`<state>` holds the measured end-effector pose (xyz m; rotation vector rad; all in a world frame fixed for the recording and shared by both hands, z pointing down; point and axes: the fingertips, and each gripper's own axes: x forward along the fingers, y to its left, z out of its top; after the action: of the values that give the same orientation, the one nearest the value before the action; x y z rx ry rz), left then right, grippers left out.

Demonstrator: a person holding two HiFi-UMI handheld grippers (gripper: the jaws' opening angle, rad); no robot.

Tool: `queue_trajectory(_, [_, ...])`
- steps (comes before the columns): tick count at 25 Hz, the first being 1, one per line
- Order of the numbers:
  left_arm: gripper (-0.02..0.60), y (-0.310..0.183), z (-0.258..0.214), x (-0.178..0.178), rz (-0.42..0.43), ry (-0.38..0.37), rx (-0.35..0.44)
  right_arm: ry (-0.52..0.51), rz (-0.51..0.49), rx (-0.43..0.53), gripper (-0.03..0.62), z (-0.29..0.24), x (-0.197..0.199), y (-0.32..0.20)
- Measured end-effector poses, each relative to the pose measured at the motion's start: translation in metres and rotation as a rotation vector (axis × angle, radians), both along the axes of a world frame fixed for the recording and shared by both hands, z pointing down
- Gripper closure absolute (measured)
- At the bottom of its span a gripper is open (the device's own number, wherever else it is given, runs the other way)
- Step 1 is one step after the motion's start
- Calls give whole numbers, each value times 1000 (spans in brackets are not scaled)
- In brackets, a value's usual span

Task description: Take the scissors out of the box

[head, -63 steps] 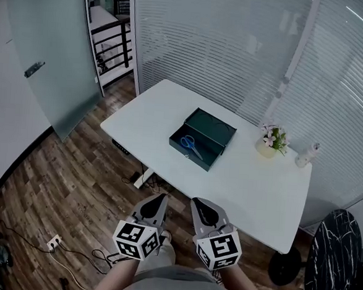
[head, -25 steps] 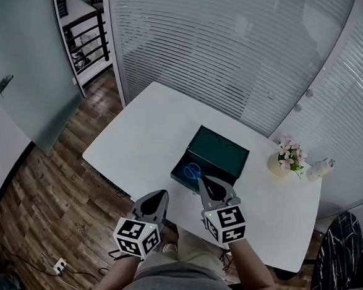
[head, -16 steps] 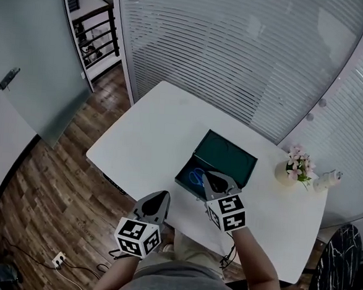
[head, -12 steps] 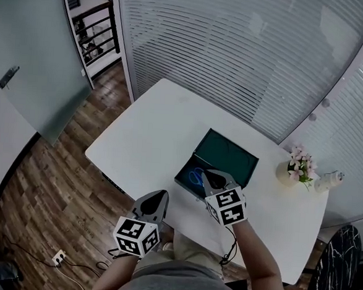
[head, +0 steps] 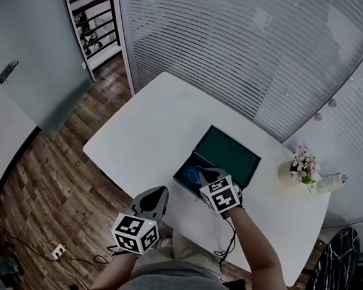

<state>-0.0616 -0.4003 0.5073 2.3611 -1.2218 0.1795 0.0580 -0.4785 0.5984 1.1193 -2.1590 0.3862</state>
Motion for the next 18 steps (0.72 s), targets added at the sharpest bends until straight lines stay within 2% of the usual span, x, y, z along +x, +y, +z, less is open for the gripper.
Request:
queue_trajectory(3, [577, -1, 2, 3, 2, -6, -6, 17, -23, -56, 583, 18, -1, -4])
queue_trajectory(4, [577, -1, 3, 4, 3, -8, -8, 15, -38, -88, 561, 25, -2, -3])
queue_trajectory(5, [577, -1, 4, 5, 2, -10, -10, 13, -56, -123, 489, 31, -4, -1])
queue_trajectory(6, [577, -1, 5, 6, 1, -11, -12, 14, -72, -150, 479, 38, -6, 0])
queue_trajectory(13, [577, -4, 6, 6, -11, -14, -15, 83, -76, -197, 469, 63, -5, -9])
queue_trajectory(18, [577, -6, 8, 2, -23, -14, -21, 93, -97, -192, 471, 68, -10, -11])
